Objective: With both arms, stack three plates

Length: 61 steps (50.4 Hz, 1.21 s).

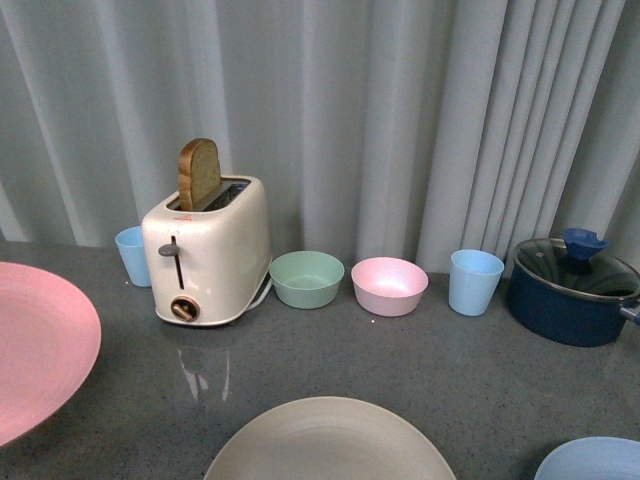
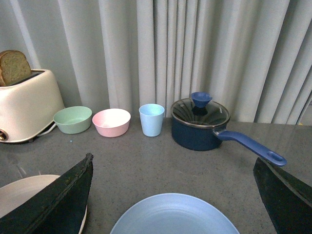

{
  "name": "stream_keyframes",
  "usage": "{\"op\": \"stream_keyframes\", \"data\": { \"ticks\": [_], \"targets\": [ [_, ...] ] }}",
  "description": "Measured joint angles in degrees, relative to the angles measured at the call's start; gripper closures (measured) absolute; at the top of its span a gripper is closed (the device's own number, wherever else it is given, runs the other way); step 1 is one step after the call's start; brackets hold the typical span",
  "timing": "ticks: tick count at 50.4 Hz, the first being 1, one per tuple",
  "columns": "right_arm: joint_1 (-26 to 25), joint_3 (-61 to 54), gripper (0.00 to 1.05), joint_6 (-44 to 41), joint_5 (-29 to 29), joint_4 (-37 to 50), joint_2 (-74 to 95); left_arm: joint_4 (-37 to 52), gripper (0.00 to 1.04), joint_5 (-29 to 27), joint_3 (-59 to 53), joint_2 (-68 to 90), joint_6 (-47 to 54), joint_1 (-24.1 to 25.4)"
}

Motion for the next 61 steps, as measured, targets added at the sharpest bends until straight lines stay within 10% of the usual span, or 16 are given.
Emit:
{"op": "stream_keyframes", "data": {
  "ticks": [32,61],
  "targets": [
    [0.0,0.0,0.07,0.0,0.0,0.0,0.0,11.5,1.02,-3.8,-13.1,-3.7,-14.9,-38.2],
    [0.0,0.0,0.07,0.0,0.0,0.0,0.0,13.4,1.02,-8.2,-12.8,2.1,-17.9,-45.0]
  ]
}}
